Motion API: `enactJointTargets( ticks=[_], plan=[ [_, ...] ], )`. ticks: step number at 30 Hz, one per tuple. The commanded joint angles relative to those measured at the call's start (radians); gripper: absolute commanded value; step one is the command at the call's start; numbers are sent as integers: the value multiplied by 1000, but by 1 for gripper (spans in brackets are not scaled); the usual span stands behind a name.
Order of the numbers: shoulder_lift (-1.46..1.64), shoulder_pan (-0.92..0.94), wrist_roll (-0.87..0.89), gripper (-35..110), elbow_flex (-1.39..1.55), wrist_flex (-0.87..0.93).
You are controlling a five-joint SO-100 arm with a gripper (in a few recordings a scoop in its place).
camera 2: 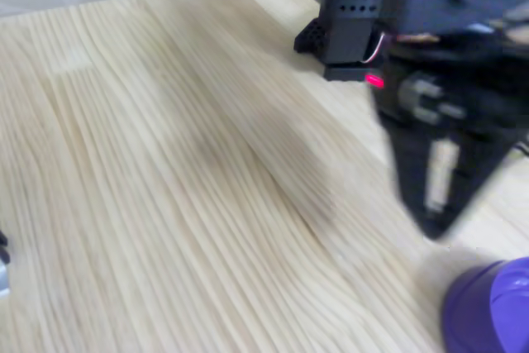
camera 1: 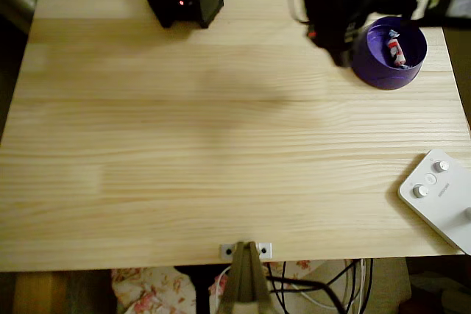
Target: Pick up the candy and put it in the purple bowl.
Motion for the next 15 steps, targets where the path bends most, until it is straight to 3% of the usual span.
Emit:
enactJointTargets(
  ticks=[1,15],
  plan=[
    [284,152,11,-1,81,9],
    [742,841,40,-1,356,94]
  ],
)
